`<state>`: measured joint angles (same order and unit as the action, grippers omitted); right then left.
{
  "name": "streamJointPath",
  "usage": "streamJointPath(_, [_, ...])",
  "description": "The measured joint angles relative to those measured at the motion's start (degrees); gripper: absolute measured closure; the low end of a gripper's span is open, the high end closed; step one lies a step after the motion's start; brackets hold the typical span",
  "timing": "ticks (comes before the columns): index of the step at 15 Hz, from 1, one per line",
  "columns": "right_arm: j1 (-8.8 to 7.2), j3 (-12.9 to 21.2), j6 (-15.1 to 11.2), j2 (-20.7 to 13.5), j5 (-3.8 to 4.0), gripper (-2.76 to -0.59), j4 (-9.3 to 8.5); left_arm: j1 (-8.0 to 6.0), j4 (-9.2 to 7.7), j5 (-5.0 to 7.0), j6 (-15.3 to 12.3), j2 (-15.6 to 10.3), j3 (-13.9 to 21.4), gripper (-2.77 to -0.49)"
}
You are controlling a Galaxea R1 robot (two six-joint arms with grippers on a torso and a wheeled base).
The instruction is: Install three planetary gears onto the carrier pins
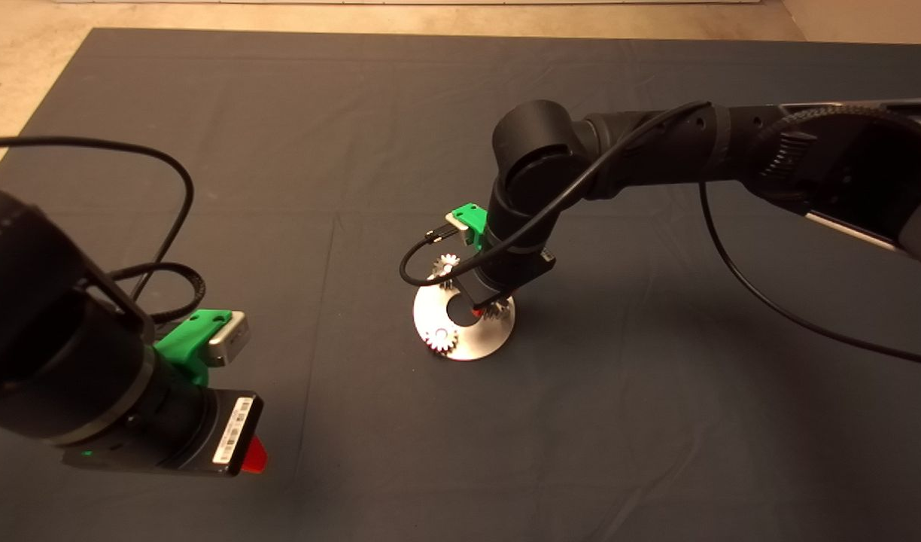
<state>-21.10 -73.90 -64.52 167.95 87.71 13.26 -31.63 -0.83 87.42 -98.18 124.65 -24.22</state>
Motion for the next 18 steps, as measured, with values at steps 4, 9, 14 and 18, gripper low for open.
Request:
streamJointPath(4, [0.30,0.0,0.2,0.0,-0.01,-1.07,0.02,0.00,-0.01,0.01,0.0,0.3,0.0,-1.44])
streamJointPath(9, [0.30,0.0,2.4,-1.1,-0.04,-1.07,0.01,0.00,0.01,-0.01,0.0,0.3,0.0,-1.44])
streamJointPath(14, [0.27,1.0,3.7,-1.8,-0.04,-1.07,0.02,0.00,-0.01,0.01,0.0,0.3,0.0,-1.44])
streamJointPath(18, [0.30,1.3,4.1,-2.3,-0.04,-1.07,0.02,0.00,0.01,-0.01,0.0,0.3,0.0,-1.44])
